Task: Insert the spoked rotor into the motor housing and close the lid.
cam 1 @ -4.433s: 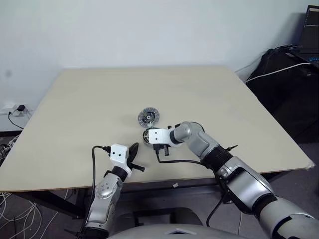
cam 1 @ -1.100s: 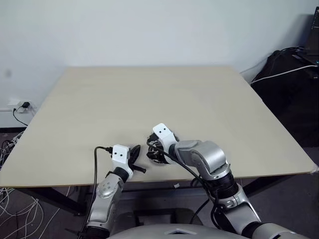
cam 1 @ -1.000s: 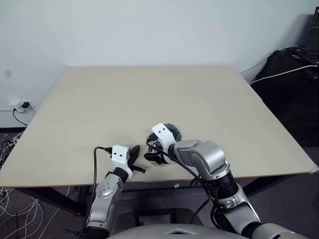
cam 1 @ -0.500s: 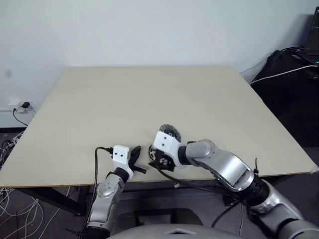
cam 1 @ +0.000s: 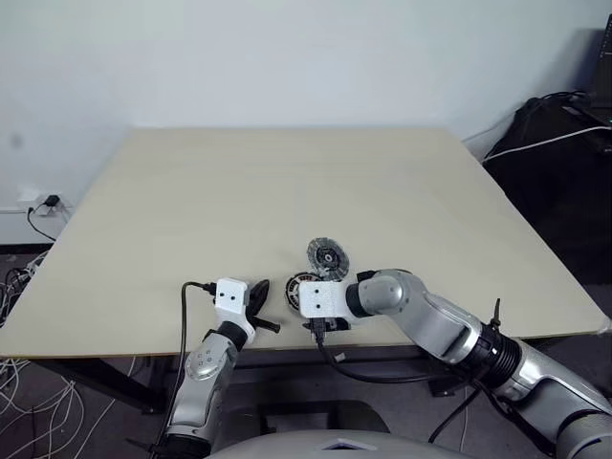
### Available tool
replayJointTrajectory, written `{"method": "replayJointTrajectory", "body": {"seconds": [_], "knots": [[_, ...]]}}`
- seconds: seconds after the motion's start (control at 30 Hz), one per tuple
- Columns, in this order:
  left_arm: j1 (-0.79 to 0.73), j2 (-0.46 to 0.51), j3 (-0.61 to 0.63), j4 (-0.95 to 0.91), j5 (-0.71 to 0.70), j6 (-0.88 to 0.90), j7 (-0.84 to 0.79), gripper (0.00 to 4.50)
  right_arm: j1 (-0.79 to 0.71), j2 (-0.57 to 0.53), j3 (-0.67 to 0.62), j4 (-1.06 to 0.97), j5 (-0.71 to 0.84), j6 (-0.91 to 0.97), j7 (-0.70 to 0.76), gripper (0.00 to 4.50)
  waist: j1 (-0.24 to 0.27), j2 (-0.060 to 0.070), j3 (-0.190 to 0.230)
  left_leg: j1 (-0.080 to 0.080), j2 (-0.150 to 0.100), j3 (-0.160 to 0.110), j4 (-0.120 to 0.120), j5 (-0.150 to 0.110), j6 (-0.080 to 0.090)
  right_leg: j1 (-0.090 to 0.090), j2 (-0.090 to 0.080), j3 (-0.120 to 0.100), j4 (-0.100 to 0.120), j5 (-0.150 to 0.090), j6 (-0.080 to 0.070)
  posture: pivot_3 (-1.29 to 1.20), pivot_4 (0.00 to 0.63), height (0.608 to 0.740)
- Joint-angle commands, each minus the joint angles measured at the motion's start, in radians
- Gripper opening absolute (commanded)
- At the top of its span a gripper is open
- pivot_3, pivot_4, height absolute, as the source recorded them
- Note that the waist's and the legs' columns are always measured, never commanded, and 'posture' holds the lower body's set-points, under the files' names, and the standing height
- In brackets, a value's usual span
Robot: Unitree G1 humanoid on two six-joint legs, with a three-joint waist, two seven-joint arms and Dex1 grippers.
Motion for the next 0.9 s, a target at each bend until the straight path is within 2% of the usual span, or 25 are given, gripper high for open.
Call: {"method": "replayJointTrajectory", "body": {"seconds": [0.03,0.9], "knots": [[-0.014,-0.010,0.004,-0.017,-0.017,-0.006,-0.001,0.00,-0.027,0.008,-0.018,0.030,-0.046,-0.053,0.027,2.86,0.001,0.000,0.000,0.000,0.000,0.000,0.000,0.000,0.000,0.000,0.000,0.000,0.000,0.000,0.000,0.00,0.000,0.740],[-0.013,-0.016,0.007,-0.019,-0.015,-0.013,0.007,0.00,-0.010,0.066,-0.072,0.159,-0.173,-0.134,0.119,2.86,0.002,0.000,0.000,0.000,0.000,0.000,0.000,0.000,0.000,0.000,0.000,0.000,0.000,0.000,0.000,0.00,0.000,0.740]]}}
